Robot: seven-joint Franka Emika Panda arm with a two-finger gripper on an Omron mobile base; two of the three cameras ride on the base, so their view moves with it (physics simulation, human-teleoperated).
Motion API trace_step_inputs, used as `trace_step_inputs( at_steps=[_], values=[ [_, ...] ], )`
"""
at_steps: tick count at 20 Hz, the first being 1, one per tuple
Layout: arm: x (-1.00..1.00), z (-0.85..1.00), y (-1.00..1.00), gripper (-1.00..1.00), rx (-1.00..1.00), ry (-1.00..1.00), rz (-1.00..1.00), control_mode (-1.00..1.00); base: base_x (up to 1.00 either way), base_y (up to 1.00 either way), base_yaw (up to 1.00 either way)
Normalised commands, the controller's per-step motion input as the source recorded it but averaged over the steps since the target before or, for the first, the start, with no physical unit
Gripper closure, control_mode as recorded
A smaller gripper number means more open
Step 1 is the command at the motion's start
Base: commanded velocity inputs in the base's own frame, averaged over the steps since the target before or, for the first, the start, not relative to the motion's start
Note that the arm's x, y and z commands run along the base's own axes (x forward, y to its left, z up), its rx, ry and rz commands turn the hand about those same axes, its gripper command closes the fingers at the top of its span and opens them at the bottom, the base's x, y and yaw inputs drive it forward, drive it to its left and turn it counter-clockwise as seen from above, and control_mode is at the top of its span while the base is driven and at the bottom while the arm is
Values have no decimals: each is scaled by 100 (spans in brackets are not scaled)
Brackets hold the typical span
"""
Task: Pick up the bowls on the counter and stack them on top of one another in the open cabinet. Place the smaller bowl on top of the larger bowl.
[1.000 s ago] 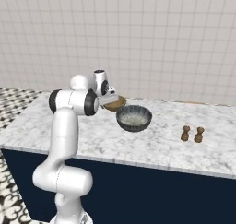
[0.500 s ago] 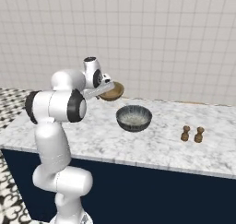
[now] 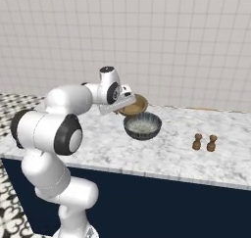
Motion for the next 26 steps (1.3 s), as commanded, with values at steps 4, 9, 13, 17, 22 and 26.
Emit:
trace_step_inputs(
  at_steps=[4, 9, 13, 17, 22, 26],
  values=[
    [23, -29, -68, 100, 0, 21, -9, -100, 0, 0, 0],
    [35, -47, -31, 100, 0, 1, -2, -100, 0, 0, 0],
    [-2, -31, 2, 100, 0, -1, 0, -100, 0, 0, 0],
    [-2, -14, 5, 100, 0, -1, -4, -100, 0, 0, 0],
    [12, -27, -16, -100, 0, -1, -1, -100, 0, 0, 0],
    [4, 0, -17, -100, 1, -8, 0, -100, 0, 0, 0]
  ],
)
